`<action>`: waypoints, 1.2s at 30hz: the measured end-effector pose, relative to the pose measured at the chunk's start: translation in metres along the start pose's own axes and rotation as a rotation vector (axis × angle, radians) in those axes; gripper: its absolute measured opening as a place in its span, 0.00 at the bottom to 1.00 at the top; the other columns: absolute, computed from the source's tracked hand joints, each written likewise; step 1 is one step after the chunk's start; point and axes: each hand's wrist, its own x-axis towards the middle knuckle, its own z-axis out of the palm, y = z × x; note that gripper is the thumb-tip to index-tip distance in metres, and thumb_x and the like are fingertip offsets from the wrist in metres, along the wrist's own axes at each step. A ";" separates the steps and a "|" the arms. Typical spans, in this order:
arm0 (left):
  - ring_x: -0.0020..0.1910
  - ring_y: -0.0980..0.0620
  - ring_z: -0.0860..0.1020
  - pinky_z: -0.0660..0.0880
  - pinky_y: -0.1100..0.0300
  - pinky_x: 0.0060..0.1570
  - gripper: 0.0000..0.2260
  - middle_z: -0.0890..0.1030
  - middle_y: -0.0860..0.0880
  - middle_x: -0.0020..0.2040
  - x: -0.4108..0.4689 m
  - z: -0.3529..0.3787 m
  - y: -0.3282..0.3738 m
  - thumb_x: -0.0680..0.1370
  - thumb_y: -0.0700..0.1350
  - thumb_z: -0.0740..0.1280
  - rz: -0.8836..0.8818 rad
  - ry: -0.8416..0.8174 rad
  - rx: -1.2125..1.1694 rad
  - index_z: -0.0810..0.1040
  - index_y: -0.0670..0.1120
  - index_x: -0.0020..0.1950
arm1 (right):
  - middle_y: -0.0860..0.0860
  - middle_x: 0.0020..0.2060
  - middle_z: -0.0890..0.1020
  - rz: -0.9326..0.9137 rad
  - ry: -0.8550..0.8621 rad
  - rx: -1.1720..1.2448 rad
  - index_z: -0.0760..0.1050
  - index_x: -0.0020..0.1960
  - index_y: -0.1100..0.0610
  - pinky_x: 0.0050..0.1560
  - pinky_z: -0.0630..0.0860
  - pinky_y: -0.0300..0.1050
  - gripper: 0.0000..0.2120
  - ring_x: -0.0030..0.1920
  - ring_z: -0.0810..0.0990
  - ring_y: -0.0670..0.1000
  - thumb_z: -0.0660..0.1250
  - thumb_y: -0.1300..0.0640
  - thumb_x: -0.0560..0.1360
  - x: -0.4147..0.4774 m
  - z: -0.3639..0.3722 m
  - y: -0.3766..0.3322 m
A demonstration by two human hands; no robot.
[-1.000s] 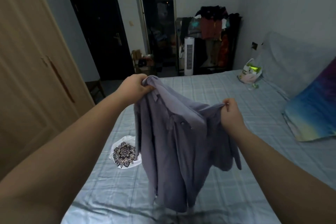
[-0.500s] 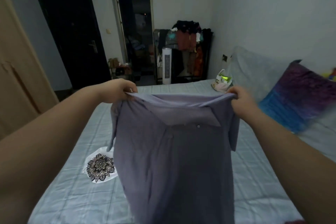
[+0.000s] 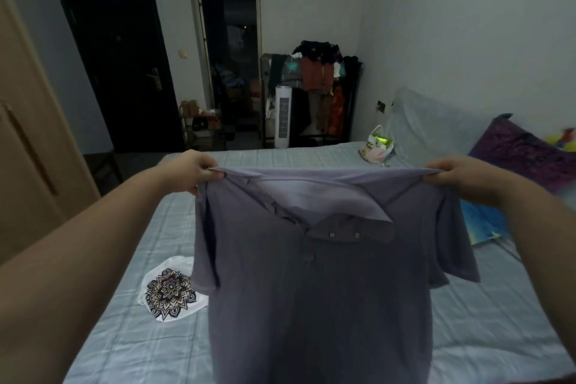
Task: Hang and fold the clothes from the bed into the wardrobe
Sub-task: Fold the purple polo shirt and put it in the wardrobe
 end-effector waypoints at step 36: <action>0.38 0.51 0.74 0.70 0.64 0.32 0.04 0.79 0.48 0.39 0.430 0.284 -0.225 0.80 0.40 0.67 -0.479 -0.204 -0.174 0.81 0.45 0.47 | 0.58 0.41 0.80 0.486 0.062 0.010 0.80 0.47 0.61 0.43 0.70 0.44 0.05 0.45 0.76 0.55 0.66 0.62 0.78 0.462 0.154 0.371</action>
